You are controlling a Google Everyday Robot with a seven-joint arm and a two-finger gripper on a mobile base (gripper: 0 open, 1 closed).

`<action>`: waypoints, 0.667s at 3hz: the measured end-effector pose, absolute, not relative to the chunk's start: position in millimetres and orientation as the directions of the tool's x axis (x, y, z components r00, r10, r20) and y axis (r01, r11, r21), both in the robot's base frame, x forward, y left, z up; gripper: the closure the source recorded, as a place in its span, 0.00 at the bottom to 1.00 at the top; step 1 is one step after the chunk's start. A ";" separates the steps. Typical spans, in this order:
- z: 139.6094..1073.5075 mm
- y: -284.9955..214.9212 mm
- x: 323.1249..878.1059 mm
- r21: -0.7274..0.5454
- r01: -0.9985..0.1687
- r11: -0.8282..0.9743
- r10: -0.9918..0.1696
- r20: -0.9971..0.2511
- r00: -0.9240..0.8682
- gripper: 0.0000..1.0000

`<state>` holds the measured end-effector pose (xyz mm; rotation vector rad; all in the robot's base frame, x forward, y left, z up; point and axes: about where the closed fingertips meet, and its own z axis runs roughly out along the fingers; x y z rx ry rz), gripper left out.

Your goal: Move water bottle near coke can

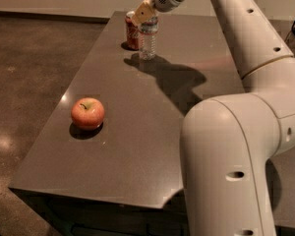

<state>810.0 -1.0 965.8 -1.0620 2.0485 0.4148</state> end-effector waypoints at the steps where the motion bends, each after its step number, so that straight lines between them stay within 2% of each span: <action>1: 961.3 8.2 814.4 -0.050 -0.808 0.588 -0.548 -0.759 -0.352 0.61; 2: 959.1 10.5 815.5 -0.048 -0.809 0.585 -0.549 -0.758 -0.352 0.38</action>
Offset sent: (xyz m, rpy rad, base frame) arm 0.0040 0.0084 -0.0041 0.0029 0.0106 0.0123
